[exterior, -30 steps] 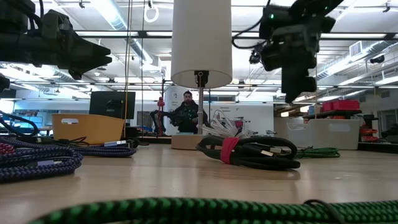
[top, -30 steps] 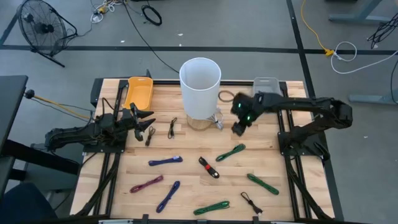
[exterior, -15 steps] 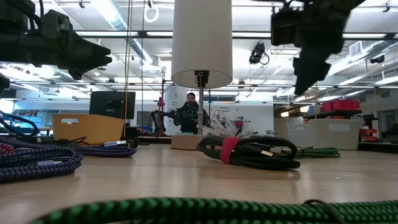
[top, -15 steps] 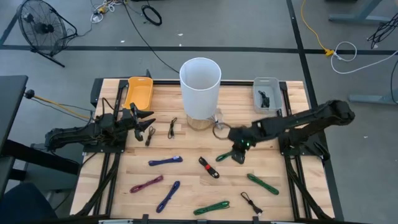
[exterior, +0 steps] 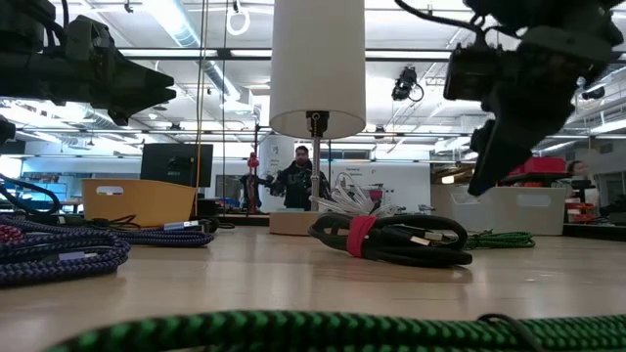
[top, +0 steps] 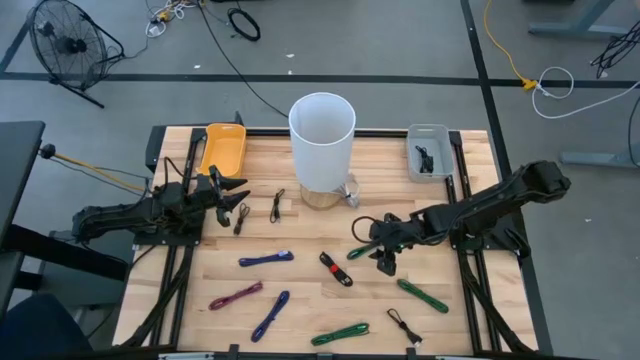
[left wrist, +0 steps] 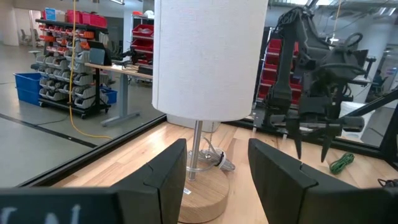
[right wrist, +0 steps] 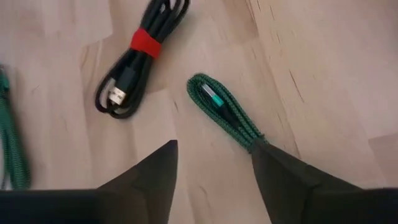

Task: Pick & Place USB Port
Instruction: Put the green USB cable into the yellow bin

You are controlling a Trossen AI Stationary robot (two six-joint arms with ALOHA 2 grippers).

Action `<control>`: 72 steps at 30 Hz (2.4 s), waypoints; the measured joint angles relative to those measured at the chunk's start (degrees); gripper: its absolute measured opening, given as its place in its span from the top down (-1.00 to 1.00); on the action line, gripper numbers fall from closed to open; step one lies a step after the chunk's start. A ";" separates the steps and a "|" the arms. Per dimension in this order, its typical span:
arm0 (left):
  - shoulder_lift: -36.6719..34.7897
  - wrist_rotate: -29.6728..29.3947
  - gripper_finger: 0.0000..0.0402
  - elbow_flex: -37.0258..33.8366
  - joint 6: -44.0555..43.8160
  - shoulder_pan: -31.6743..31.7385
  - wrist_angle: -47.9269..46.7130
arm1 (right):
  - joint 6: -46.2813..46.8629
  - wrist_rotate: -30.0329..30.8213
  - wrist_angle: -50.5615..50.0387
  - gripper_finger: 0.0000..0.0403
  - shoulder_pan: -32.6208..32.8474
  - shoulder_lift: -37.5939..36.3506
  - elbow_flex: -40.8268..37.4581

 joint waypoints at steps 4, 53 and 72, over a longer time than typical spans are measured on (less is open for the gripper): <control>0.00 0.00 0.12 0.00 0.00 -0.02 0.00 | -2.23 2.67 4.82 -0.18 -0.99 0.00 -1.68; 0.00 0.59 0.12 -0.02 0.28 0.00 0.31 | -12.18 6.17 -9.59 0.97 -3.59 8.02 15.45; 0.46 9.03 0.12 0.00 -4.17 -3.23 18.93 | -30.61 15.76 12.89 0.97 -3.81 1.75 28.01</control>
